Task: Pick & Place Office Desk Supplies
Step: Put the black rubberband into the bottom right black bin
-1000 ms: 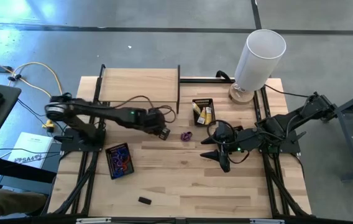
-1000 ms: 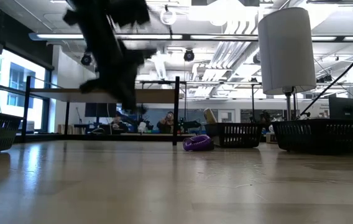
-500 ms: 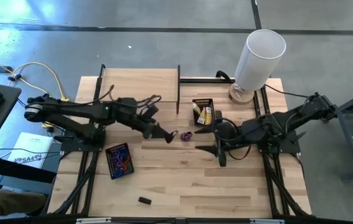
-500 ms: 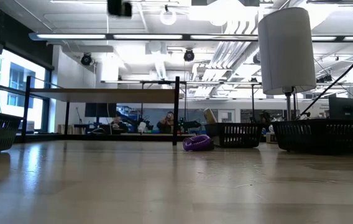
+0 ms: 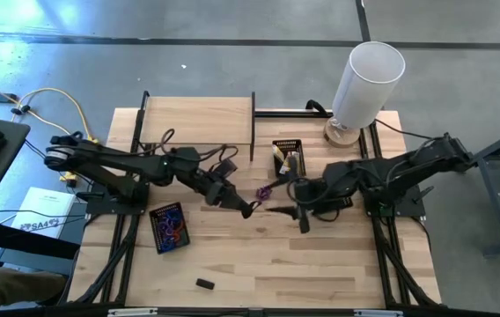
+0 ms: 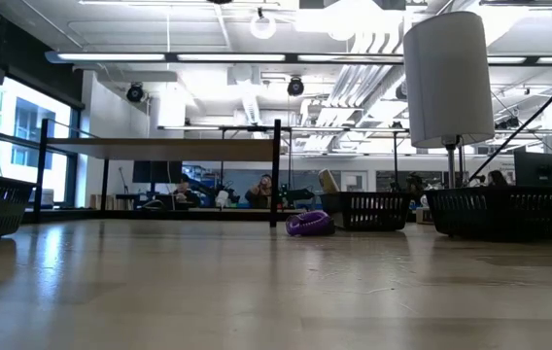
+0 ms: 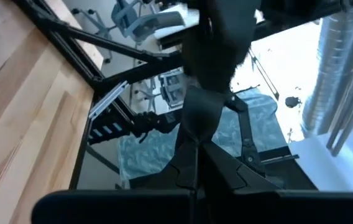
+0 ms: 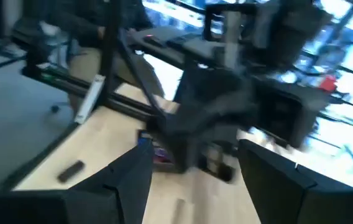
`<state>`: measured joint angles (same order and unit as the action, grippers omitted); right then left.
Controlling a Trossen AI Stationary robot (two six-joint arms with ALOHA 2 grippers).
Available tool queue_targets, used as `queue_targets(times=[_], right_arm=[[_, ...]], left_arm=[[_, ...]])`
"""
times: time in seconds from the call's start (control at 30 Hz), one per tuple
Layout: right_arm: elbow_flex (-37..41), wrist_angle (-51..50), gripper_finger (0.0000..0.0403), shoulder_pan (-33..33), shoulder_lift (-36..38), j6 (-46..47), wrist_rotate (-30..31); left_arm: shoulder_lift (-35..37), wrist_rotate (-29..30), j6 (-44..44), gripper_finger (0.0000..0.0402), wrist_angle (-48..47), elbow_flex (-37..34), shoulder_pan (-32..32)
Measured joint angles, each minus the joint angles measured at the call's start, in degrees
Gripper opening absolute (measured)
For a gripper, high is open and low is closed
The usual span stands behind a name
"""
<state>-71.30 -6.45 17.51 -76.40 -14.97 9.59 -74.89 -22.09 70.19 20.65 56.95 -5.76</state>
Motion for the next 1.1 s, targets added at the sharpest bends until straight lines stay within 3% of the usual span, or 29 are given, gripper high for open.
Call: queue_targets(times=[0.23, 1.1], right_arm=[[-0.01, 1.96, 0.0211, -2.22, -1.67, 0.74, -6.97], [0.03, 4.15, 0.0205, -4.17, -4.09, 1.70, -10.52]], left_arm=[[-1.03, -0.22, 1.04, 0.0001, 0.95, -0.07, 0.50], [-1.03, -2.90, 1.43, 0.0001, 2.53, -0.07, 0.83]])
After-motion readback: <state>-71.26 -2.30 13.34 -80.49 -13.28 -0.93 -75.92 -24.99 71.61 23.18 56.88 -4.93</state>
